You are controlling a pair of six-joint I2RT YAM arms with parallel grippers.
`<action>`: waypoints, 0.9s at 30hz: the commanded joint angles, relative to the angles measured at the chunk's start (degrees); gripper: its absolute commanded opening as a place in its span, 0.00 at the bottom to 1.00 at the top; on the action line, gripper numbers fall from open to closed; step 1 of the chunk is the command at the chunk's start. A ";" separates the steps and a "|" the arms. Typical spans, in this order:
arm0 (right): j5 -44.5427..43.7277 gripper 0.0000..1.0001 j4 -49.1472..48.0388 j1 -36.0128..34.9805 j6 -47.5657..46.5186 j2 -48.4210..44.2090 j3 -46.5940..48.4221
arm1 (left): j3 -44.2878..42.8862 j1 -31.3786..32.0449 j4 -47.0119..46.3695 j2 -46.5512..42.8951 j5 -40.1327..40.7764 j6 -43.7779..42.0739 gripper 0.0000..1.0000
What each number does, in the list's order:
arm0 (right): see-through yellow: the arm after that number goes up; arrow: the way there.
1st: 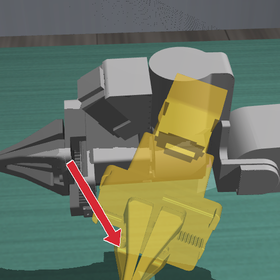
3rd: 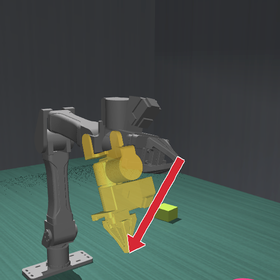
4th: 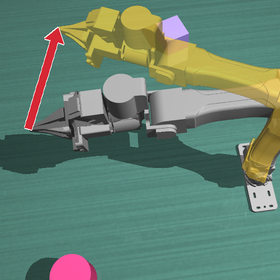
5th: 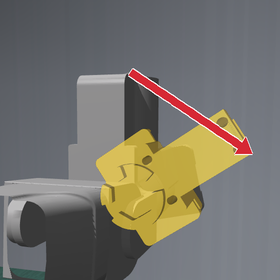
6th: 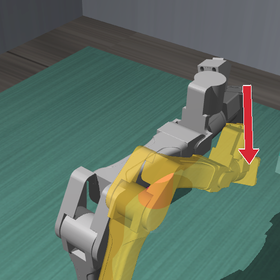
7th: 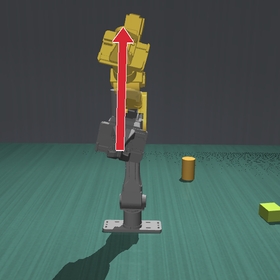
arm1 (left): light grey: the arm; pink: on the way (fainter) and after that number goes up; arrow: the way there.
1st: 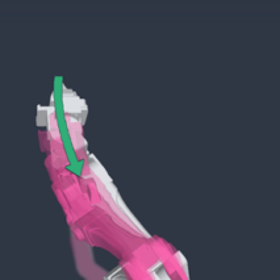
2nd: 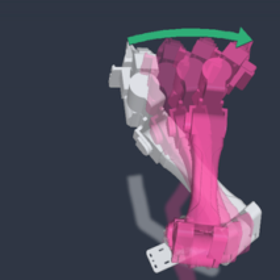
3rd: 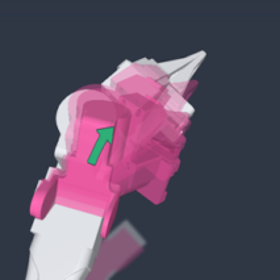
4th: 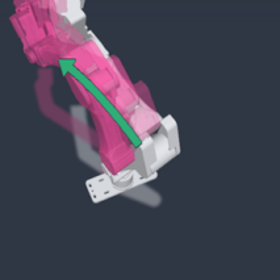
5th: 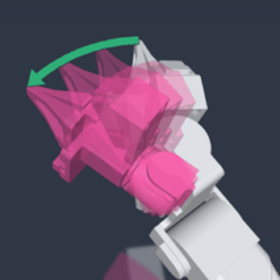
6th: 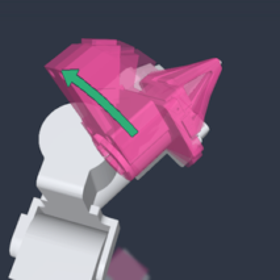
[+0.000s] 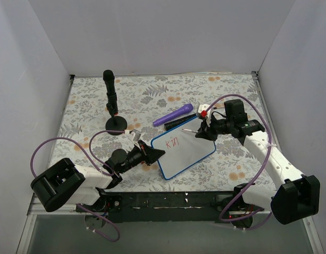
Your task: Write a sentence on the whiteboard
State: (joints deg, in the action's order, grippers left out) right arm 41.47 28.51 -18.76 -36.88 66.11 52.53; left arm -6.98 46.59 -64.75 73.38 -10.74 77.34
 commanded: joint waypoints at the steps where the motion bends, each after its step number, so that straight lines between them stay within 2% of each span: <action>1: -0.42 0.01 -1.62 -0.04 -0.56 1.13 1.16 | -0.40 0.17 -2.92 -0.79 -1.47 -0.88 0.00; 18: -3.86 0.01 -3.73 -2.86 1.46 4.47 2.13 | -0.75 0.17 -3.19 -0.35 -2.18 -0.88 0.00; 27: -4.91 0.01 1.01 -2.86 -1.96 3.42 -0.15 | -0.31 0.17 -2.49 -1.49 -1.03 -0.96 0.00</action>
State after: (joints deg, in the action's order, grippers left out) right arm 38.11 27.18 -21.41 -36.67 70.24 52.71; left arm -6.98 46.59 -64.66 73.49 -11.18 77.93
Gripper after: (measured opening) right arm 0.164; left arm 0.043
